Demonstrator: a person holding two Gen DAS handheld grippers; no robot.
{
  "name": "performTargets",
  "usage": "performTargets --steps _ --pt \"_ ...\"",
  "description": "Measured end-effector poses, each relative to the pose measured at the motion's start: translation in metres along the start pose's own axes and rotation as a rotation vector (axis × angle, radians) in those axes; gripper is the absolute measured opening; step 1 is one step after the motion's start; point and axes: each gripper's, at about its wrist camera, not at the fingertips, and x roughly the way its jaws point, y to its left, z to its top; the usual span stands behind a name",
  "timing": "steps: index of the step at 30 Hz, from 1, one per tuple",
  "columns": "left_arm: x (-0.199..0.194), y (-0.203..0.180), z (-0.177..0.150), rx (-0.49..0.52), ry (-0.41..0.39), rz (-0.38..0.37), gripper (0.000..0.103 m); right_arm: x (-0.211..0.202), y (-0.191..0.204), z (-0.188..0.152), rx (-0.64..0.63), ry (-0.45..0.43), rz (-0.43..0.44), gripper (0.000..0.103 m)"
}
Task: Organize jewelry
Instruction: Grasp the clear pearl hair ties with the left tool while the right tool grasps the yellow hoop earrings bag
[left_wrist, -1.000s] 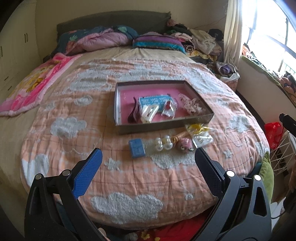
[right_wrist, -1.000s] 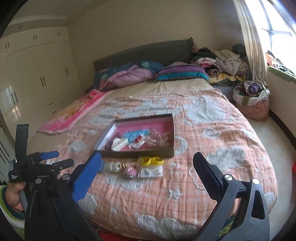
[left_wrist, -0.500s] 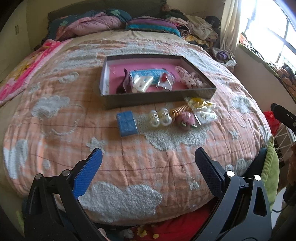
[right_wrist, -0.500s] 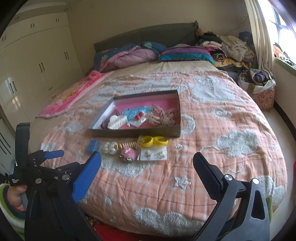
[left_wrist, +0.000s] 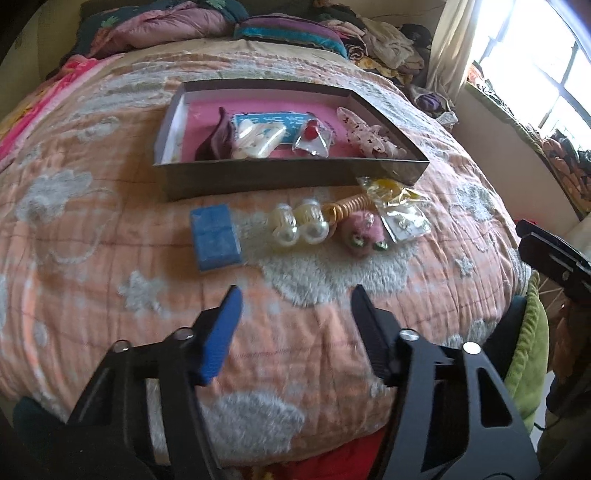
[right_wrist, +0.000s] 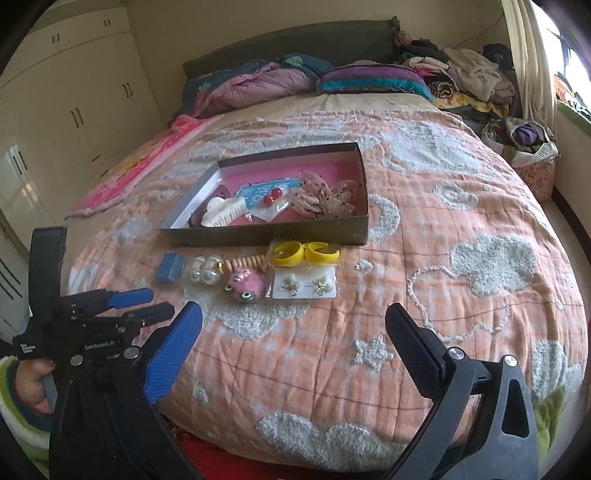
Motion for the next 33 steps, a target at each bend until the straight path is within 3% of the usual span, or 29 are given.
performTargets --steps 5,14,25,33 --pt "0.017 -0.012 0.013 0.043 0.013 0.001 0.039 0.016 -0.009 0.006 0.001 0.019 -0.003 0.099" --pt "0.042 -0.014 0.033 0.045 0.025 0.055 0.039 0.056 -0.02 0.028 0.022 0.072 0.038 0.099" --pt "0.057 -0.001 0.038 0.011 0.047 0.038 0.044 0.125 -0.027 0.043 0.047 0.188 0.081 0.098" --pt "0.065 -0.001 0.044 0.005 0.04 0.028 0.044 0.142 -0.031 0.043 0.078 0.182 0.094 0.057"
